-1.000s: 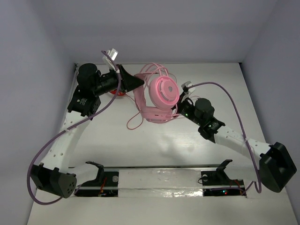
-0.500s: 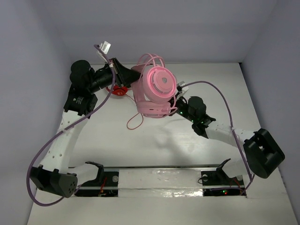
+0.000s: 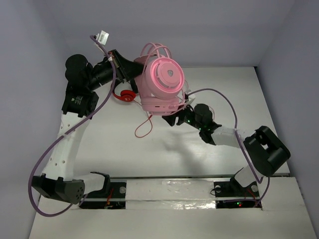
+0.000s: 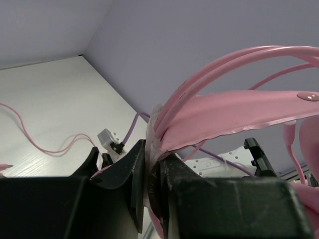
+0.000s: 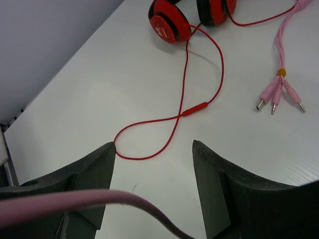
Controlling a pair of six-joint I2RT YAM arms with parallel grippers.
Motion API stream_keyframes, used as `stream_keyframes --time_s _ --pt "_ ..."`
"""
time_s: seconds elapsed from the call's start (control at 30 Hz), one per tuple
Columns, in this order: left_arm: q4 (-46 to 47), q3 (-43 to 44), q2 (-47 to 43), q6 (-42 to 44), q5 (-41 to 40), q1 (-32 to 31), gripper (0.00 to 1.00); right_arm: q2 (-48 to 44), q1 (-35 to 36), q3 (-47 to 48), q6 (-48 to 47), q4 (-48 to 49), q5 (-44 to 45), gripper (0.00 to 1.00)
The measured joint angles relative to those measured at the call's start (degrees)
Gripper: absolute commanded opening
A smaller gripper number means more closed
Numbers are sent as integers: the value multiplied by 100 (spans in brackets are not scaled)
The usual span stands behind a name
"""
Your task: Wrap the headphones
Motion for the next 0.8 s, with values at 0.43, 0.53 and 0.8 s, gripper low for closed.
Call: stream_keyframes --time_s 0.43,0.53,0.8 --pt "181 267 142 -330 136 743 0 -463 -133 -616 299 393 0 55" --pt "214 267 144 -431 153 852 0 -372 -133 -625 387 485 -48 48" --pt "463 175 144 -719 107 1102 0 -269 -138 -986 758 752 -302 58"
